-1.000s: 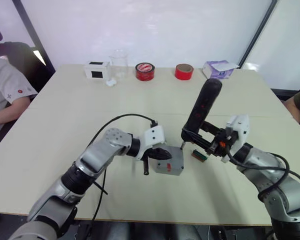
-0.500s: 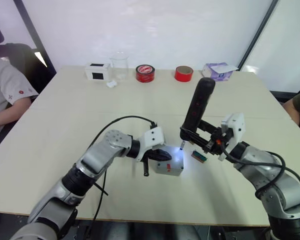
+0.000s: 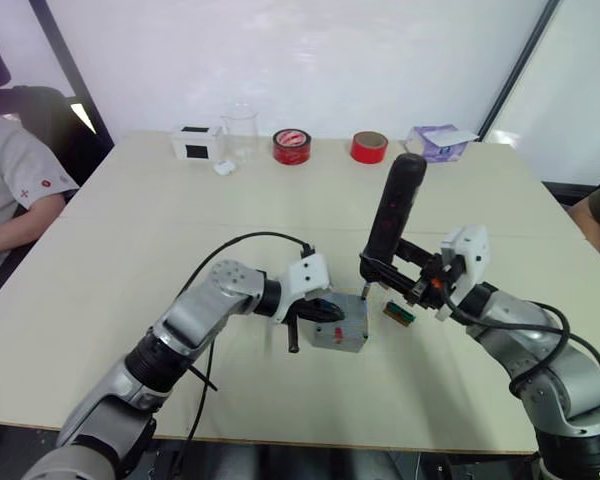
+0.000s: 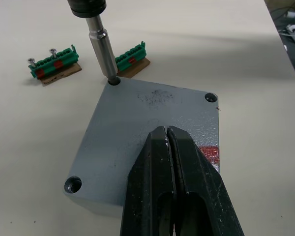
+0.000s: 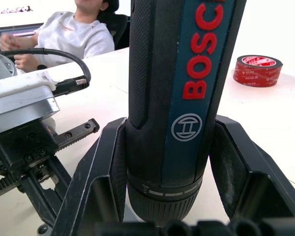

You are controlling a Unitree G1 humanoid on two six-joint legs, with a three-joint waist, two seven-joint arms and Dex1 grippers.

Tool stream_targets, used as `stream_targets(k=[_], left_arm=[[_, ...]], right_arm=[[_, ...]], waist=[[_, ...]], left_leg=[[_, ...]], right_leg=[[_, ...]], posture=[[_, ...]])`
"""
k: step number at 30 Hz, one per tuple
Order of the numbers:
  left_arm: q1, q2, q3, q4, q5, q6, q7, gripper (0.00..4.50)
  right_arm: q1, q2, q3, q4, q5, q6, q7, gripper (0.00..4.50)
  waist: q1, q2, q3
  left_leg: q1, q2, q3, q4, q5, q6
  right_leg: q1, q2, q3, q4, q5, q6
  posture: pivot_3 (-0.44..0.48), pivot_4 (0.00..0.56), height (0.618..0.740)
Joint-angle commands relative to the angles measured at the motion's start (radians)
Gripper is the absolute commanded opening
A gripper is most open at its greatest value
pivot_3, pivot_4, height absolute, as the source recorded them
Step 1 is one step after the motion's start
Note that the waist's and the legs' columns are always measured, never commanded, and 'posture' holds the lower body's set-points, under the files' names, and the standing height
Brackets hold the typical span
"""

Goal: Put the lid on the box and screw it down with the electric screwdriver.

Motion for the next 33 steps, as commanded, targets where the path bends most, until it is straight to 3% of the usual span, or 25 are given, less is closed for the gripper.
stream_targets(k=[1, 7, 11, 19, 25, 27, 29, 33], left_arm=[[0.02, 0.007, -0.038, 0.04, 0.042, 0.014, 0.008, 0.0], [0.024, 0.008, -0.035, 0.042, 0.044, 0.007, 0.007, 0.0], [0.03, 0.009, -0.031, 0.041, 0.044, 0.002, 0.009, 0.0], [0.051, -0.008, -0.003, 0.035, 0.031, -0.012, 0.031, 0.0], [0.063, -0.153, 0.231, 0.003, -0.026, -0.06, 0.242, 0.0], [0.05, -0.164, 0.278, -0.02, -0.006, -0.089, 0.297, 0.0], [0.016, -0.155, 0.322, -0.042, -0.049, -0.034, 0.29, 0.0], [-0.065, -0.095, 0.408, -0.062, -0.211, 0.127, 0.189, 0.0]], right_arm=[[0.004, -0.023, 0.026, 0.054, 0.01, 0.093, 0.009, 1.81], [-0.128, -0.06, -0.08, 0.018, 0.139, 0.197, -0.019, 1.81], [-0.239, -0.132, -0.166, 0.031, 0.233, 0.292, -0.032, 1.81], [-0.518, -0.188, -0.343, 0.213, 0.522, 0.508, -0.189, 1.81], [-0.573, -0.248, -0.37, 0.308, 0.585, 0.657, -0.332, 1.81], [-0.569, -0.317, -0.338, 0.362, 0.541, 0.732, -0.337, 1.81], [-0.555, -0.397, -0.277, 0.412, 0.474, 0.797, -0.325, 1.81], [-0.547, -0.488, -0.207, 0.481, 0.409, 0.878, -0.27, 1.81]], waist=[[0.0, 0.001, 0.0], [0.0, 0.008, 0.005], [0.002, 0.013, 0.008], [0.001, 0.018, 0.015], [0.001, 0.019, 0.022], [0.004, 0.02, 0.026], [0.01, 0.02, 0.026], [0.021, 0.021, 0.028]], left_leg=[[0.0, 0.0, 0.0, -0.001, 0.0, 0.0], [-0.004, -0.001, 0.0, -0.008, 0.0, 0.0], [-0.017, -0.003, 0.001, -0.008, 0.001, -0.002], [-0.02, -0.006, 0.002, -0.008, 0.002, -0.002], [-0.021, -0.006, 0.002, -0.008, 0.002, -0.002], [-0.028, -0.006, 0.002, -0.005, 0.002, -0.002], [-0.039, -0.007, 0.002, -0.003, 0.004, -0.003], [-0.039, -0.008, 0.005, -0.004, 0.004, -0.002]], right_leg=[[0.0, 0.0, 0.0, -0.001, 0.0, 0.0], [0.0, -0.001, -0.002, -0.01, 0.001, -0.001], [-0.011, -0.003, -0.002, -0.01, 0.002, -0.002], [-0.013, -0.005, -0.003, -0.012, 0.003, -0.004], [-0.013, -0.004, -0.003, -0.011, 0.004, -0.003], [-0.018, -0.004, -0.004, -0.01, 0.005, 0.0], [-0.031, -0.004, -0.004, -0.008, 0.01, 0.008], [-0.031, 0.001, -0.004, -0.009, 0.01, 0.01]], posture=[[0.0, 0.15, 0.74], [0.0, 0.15, 0.74], [0.0, 0.15, 0.74], [0.0, 0.15, 0.74], [0.0, 0.15, 0.74], [0.0, 0.15, 0.74], [0.0, 0.15, 0.74], [0.0, 0.15, 0.74]])
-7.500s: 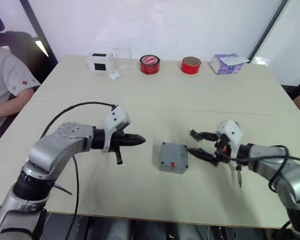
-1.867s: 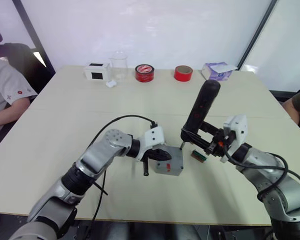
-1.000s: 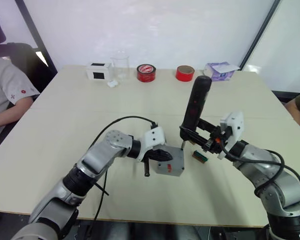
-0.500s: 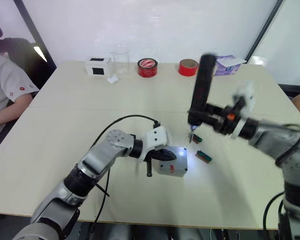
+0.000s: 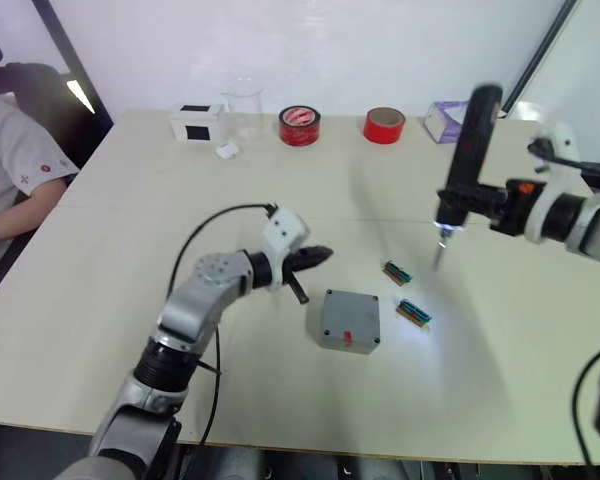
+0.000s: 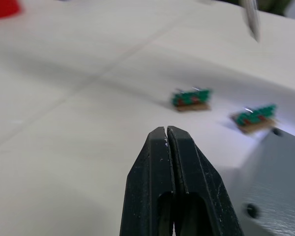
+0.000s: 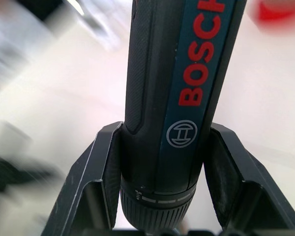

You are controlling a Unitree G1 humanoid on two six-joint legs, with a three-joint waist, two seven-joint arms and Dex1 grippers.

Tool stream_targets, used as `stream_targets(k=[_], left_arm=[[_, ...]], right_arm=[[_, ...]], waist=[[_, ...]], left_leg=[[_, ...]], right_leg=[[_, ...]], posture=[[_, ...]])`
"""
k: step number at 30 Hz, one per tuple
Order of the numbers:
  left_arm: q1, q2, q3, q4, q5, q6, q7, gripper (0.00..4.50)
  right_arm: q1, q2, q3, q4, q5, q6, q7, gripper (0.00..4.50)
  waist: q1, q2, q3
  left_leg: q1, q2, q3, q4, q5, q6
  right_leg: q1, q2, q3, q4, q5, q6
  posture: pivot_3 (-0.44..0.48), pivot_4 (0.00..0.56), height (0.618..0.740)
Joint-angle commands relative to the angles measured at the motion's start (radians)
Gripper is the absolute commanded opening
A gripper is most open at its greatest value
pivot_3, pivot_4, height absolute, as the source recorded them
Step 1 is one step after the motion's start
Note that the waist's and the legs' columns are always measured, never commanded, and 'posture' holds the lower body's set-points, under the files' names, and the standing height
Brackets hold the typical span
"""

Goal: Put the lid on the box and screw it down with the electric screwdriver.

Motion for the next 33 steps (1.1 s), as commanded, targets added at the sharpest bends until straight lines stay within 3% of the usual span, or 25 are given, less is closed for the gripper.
stream_targets(k=[1, 4, 8, 16, 29, 30, 31, 33], left_arm=[[-0.069, 0.076, 0.067, -0.065, -0.125, 0.101, -0.101, 0.0], [-0.049, 0.246, 0.007, -0.145, -0.108, 0.08, -0.231, 0.0], [0.025, 0.375, -0.055, -0.272, -0.142, 0.071, -0.345, 0.0], [0.081, 0.349, -0.105, -0.386, -0.177, 0.119, -0.296, 0.0], [0.067, 0.332, -0.124, -0.345, -0.152, 0.111, -0.231, 0.0], [0.064, 0.332, -0.123, -0.341, -0.152, 0.109, -0.232, 0.0], [0.063, 0.335, -0.12, -0.337, -0.152, 0.107, -0.235, 0.0], [0.063, 0.343, -0.113, -0.326, -0.152, 0.1, -0.241, 0.0]], right_arm=[[-0.022, -0.066, 0.015, 0.055, -0.043, 0.084, 0.05, 1.81], [0.02, -0.11, 0.05, 0.132, -0.09, 0.167, 0.091, 1.81], [0.039, -0.177, 0.103, 0.219, -0.11, 0.236, 0.18, 1.81], [0.013, -0.271, 0.322, 0.238, -0.204, 0.212, 0.401, 1.81], [0.022, -0.252, 0.422, 0.276, -0.339, 0.174, 0.488, 1.81], [0.02, -0.25, 0.426, 0.28, -0.348, 0.169, 0.494, 2.82], [0.022, -0.252, 0.434, 0.278, -0.358, 0.162, 0.502, 2.93], [0.027, -0.249, 0.44, 0.275, -0.373, 0.157, 0.51, 3.58]], waist=[[0.0, 0.0, 0.0], [-0.001, 0.0, 0.001], [0.0, 0.002, 0.002], [-0.003, 0.003, 0.007], [0.0, 0.003, 0.007], [0.0, 0.003, 0.007], [0.0, 0.003, 0.007], [0.0, 0.003, 0.007]], left_leg=[[0.0, 0.0, 0.0, 0.0, 0.0, 0.0], [0.0, 0.0, 0.002, 0.0, 0.0, 0.001], [0.001, 0.0, 0.003, -0.001, -0.001, 0.001], [0.001, 0.001, 0.006, 0.006, -0.001, 0.001], [0.001, 0.004, 0.007, 0.014, -0.002, 0.003], [0.001, 0.004, 0.007, 0.014, -0.002, 0.003], [0.001, 0.003, 0.007, 0.014, -0.002, 0.003], [0.002, 0.003, 0.007, 0.014, -0.002, 0.003]], right_leg=[[0.0, 0.001, 0.0, -0.001, 0.0, 0.0], [0.0, 0.002, 0.001, -0.001, 0.0, 0.001], [0.0, 0.004, 0.002, -0.002, 0.0, 0.001], [0.001, 0.007, 0.006, 0.0, 0.001, 0.003], [0.001, 0.01, 0.008, 0.005, 0.001, 0.003], [0.001, 0.01, 0.008, 0.005, 0.001, 0.003], [0.001, 0.01, 0.008, 0.005, 0.001, 0.003], [0.001, 0.01, 0.008, 0.006, 0.001, 0.003]], posture=[[0.0, 0.15, 0.74], [0.0, 0.15, 0.74], [0.0, 0.15, 0.74], [0.0, 0.15, 0.74], [0.0, 0.15, 0.74], [0.0, 0.15, 0.74], [0.0, 0.15, 0.74], [0.0, 0.15, 0.74]])
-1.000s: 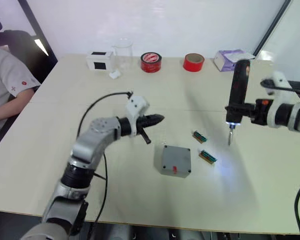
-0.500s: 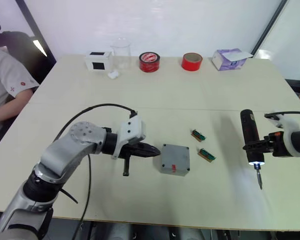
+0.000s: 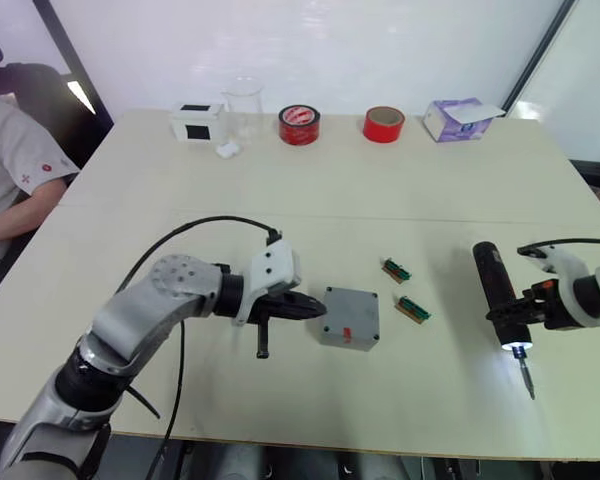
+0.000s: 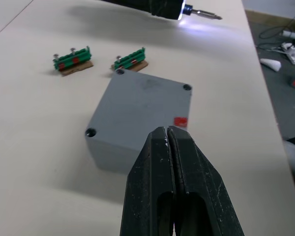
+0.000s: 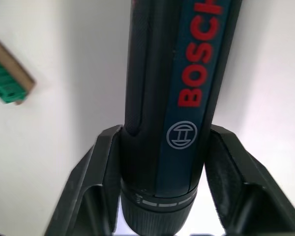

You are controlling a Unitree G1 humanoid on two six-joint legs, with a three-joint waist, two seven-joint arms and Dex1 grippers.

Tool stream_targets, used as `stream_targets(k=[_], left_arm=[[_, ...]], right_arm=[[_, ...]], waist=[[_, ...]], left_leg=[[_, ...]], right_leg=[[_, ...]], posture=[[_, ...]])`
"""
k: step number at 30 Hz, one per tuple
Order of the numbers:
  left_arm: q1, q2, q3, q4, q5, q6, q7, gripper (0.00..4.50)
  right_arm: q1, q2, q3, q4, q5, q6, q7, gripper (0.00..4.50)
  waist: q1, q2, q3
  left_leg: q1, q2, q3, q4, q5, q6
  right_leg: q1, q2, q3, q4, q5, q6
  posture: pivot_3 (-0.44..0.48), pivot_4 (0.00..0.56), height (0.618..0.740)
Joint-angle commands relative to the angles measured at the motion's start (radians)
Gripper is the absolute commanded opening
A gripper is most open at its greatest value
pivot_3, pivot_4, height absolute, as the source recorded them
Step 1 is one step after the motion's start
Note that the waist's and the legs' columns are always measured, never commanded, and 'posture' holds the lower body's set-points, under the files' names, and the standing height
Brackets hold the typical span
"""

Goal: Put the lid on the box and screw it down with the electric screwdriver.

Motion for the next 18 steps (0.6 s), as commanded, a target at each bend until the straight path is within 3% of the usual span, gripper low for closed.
stream_targets(k=[1, 3, 8, 14, 16, 18], left_arm=[[-0.017, 0.014, 0.026, 0.0, 0.001, -0.028, -0.01, 0.0], [-0.017, 0.021, 0.036, 0.015, 0.003, -0.037, -0.012, 0.0], [-0.022, 0.041, 0.097, 0.079, 0.003, -0.053, -0.003, 0.0], [-0.009, 0.089, 0.16, 0.138, 0.012, -0.063, -0.002, 0.0], [-0.005, 0.1, 0.149, 0.156, 0.028, -0.078, -0.009, 0.0], [-0.007, 0.095, 0.121, 0.177, 0.046, -0.094, -0.014, 0.0]], right_arm=[[-0.009, -0.006, -0.004, -0.008, -0.037, -0.02, 0.023, 3.9], [-0.01, 0.001, -0.005, -0.008, -0.051, -0.025, 0.026, 4.46], [-0.044, -0.013, -0.018, -0.013, -0.087, -0.084, 0.057, 4.46], [-0.2, -0.086, 0.0, 0.003, -0.186, -0.239, 0.142, 4.46], [-0.202, -0.099, -0.006, -0.062, -0.185, -0.315, 0.21, 4.46], [-0.12, -0.106, -0.04, -0.228, -0.124, -0.379, 0.302, 4.46]], waist=[[0.0, 0.0, 0.0], [0.0, 0.0, 0.0], [-0.001, 0.0, 0.0], [-0.004, 0.0, 0.0], [-0.004, 0.0, 0.0], [-0.002, -0.001, 0.001]], left_leg=[[0.0, 0.0, 0.0, 0.0, 0.0, 0.0], [0.001, 0.0, 0.0, 0.001, 0.0, 0.0], [0.002, 0.0, 0.0, 0.001, 0.0, -0.001], [0.002, 0.0, 0.001, 0.001, 0.001, -0.001], [0.002, 0.0, 0.001, 0.001, 0.001, -0.001], [0.002, 0.001, 0.001, 0.001, 0.0, -0.001]], right_leg=[[0.0, 0.0, 0.0, 0.001, 0.0, 0.0], [0.0, 0.0, 0.0, 0.003, 0.0, 0.0], [-0.001, 0.0, 0.0, 0.006, 0.0, 0.0], [-0.002, 0.0, 0.001, 0.008, 0.0, 0.0], [-0.002, 0.0, 0.001, 0.008, 0.0, 0.0], [-0.002, 0.0, 0.0, 0.007, 0.0, 0.0]], posture=[[0.0, 0.15, 0.74], [0.0, 0.15, 0.74], [0.0, 0.15, 0.74], [0.0, 0.15, 0.74], [0.0, 0.15, 0.74], [0.0, 0.15, 0.74]])
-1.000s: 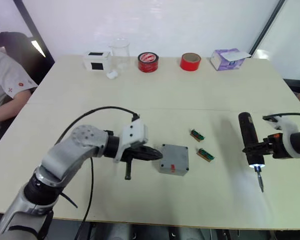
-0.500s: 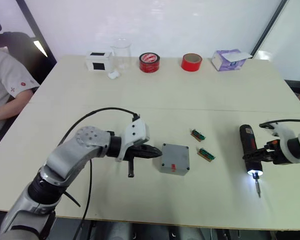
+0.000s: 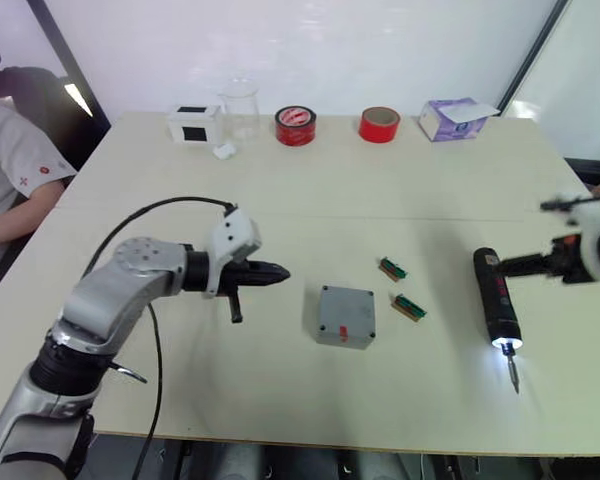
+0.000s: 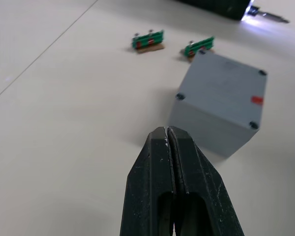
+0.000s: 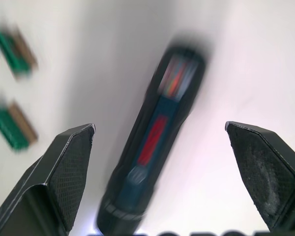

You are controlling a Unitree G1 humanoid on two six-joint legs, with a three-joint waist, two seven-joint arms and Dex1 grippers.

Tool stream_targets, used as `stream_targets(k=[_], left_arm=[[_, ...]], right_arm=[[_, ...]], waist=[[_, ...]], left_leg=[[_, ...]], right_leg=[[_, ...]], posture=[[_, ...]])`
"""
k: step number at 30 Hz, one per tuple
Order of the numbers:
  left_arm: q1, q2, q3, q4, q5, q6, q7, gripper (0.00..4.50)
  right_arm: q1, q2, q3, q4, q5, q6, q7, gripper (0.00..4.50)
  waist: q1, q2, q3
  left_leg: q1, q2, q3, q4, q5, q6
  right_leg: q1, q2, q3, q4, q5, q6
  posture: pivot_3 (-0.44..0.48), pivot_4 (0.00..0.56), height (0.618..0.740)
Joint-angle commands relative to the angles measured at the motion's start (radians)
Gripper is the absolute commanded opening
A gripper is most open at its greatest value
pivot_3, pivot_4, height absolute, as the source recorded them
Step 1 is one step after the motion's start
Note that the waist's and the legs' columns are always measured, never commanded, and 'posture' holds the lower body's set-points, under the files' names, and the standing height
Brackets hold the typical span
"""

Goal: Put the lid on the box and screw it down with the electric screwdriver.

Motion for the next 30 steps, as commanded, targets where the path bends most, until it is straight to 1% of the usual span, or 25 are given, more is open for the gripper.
stream_targets(k=[1, 3, 5, 7, 10, 14, 20, 24, 30], left_arm=[[-0.01, -0.008, -0.027, 0.022, 0.036, -0.046, -0.014, 0.0], [-0.014, -0.02, -0.07, 0.057, 0.072, -0.074, -0.021, 0.0], [-0.019, -0.024, -0.124, 0.088, 0.122, -0.114, -0.036, 0.0], [-0.027, -0.036, -0.174, 0.106, 0.164, -0.146, -0.048, 0.0], [-0.04, -0.063, -0.226, 0.117, 0.214, -0.184, -0.05, 0.0], [-0.053, -0.096, -0.249, 0.109, 0.239, -0.179, -0.05, 0.0], [-0.065, -0.151, -0.299, 0.113, 0.285, -0.187, -0.049, 0.0], [-0.096, -0.214, -0.308, 0.153, 0.277, -0.181, -0.061, 0.0], [-0.121, -0.267, -0.319, 0.258, 0.338, -0.248, -0.039, 0.0]], right_arm=[[0.142, -0.02, -0.07, -0.301, 0.097, -0.123, 0.167, 4.46], [0.262, -0.01, -0.102, -0.487, 0.155, -0.154, 0.213, 4.46], [0.358, 0.016, -0.106, -0.608, 0.161, -0.179, 0.197, 4.46], [0.427, 0.043, -0.078, -0.681, 0.133, -0.217, 0.17, 4.46], [0.479, 0.098, -0.038, -0.727, 0.101, -0.246, 0.123, 4.46], [0.513, 0.148, -0.011, -0.749, 0.071, -0.271, 0.09, 4.46], [0.539, 0.243, 0.004, -0.789, 0.102, -0.225, 0.036, 4.46], [0.522, 0.306, 0.036, -0.8, 0.095, -0.194, -0.009, 4.46], [0.485, 0.378, 0.035, -0.822, 0.134, -0.117, -0.052, 4.46]], waist=[[0.003, -0.001, 0.0], [0.006, -0.002, 0.0], [0.005, -0.002, 0.0], [0.005, -0.002, 0.0], [0.004, -0.002, 0.0], [0.004, -0.003, 0.0], [0.004, -0.003, 0.0], [0.005, -0.004, 0.0], [0.004, -0.004, 0.0]], left_leg=[[0.0, 0.0, 0.0, 0.0, 0.0, 0.0], [0.0, 0.0, -0.001, 0.0, 0.0, 0.0], [0.0, 0.001, -0.002, 0.0, 0.0, 0.0], [0.0, 0.0, -0.002, 0.002, 0.0, 0.0], [0.0, 0.0, -0.001, 0.003, 0.0, 0.0], [0.0, 0.0, -0.001, 0.004, 0.0, 0.0], [0.0, 0.0, -0.002, 0.004, 0.0, 0.0], [0.0, 0.0, -0.002, 0.005, 0.0, 0.0], [0.0, 0.0, -0.003, 0.009, 0.0, 0.0]], right_leg=[[0.0, 0.0, 0.0, 0.0, 0.0, 0.0], [0.001, 0.0, 0.0, 0.0, 0.0, 0.0], [0.001, 0.0, -0.001, 0.001, 0.0, 0.001], [0.001, -0.001, 0.0, 0.002, 0.0, 0.001], [0.002, -0.001, 0.0, 0.001, 0.0, 0.001], [0.002, -0.001, 0.0, 0.002, 0.0, 0.001], [0.002, 0.0, 0.0, 0.003, 0.0, 0.001], [0.002, 0.0, 0.0, 0.004, 0.0, 0.001], [0.003, 0.0, 0.0, 0.006, 0.0, 0.001]], posture=[[0.0, 0.15, 0.74], [0.0, 0.15, 0.74], [0.0, 0.15, 0.74], [0.0, 0.15, 0.74], [0.0, 0.15, 0.74], [0.0, 0.15, 0.74], [0.0, 0.15, 0.74], [0.0, 0.15, 0.74], [0.0, 0.15, 0.74]])
